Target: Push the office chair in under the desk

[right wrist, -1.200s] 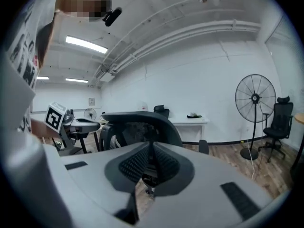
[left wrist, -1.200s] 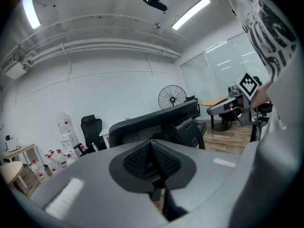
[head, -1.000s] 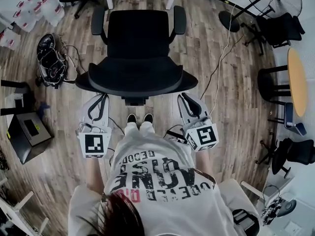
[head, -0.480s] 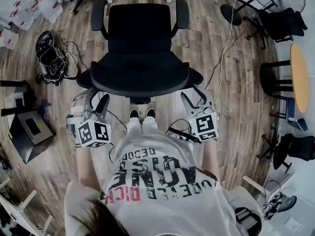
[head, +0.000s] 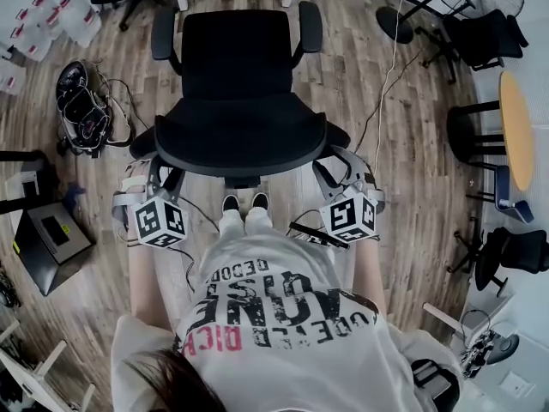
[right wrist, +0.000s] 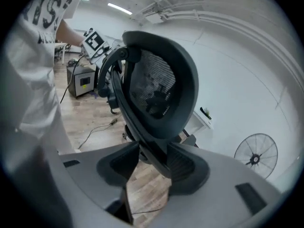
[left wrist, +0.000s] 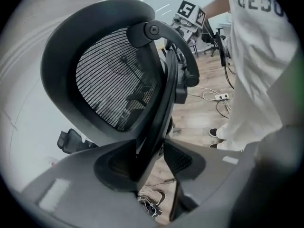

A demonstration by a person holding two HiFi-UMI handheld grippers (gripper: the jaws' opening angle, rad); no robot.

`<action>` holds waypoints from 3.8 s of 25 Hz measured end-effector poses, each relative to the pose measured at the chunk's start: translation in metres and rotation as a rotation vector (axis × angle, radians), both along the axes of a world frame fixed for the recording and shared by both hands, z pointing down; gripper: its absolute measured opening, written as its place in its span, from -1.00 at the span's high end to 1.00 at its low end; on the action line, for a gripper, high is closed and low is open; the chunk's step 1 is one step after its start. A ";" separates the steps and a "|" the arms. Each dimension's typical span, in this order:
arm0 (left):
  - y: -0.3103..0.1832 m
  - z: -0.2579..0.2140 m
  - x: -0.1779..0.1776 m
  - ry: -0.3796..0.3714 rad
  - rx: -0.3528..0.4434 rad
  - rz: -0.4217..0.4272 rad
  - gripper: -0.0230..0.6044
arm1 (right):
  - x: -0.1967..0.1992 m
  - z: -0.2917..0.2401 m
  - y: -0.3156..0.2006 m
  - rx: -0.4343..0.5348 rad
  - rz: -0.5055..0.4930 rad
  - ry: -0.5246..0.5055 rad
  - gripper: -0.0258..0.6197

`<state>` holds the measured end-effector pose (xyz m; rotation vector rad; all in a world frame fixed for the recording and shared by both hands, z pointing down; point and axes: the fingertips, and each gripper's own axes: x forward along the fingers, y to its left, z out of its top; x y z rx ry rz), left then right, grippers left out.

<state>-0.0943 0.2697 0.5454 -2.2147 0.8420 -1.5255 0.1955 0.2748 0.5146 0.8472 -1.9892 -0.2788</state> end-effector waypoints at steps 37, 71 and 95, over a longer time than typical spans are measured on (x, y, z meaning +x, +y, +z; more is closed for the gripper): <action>-0.072 0.002 0.014 0.010 0.033 0.035 0.34 | 0.014 0.007 -0.078 0.028 0.004 0.079 0.36; -0.160 0.004 0.006 -0.024 0.083 0.039 0.33 | 0.007 0.008 -0.164 0.016 0.029 0.067 0.32; -0.225 0.005 -0.026 -0.080 0.099 0.079 0.33 | -0.027 0.009 -0.222 -0.012 0.044 0.047 0.33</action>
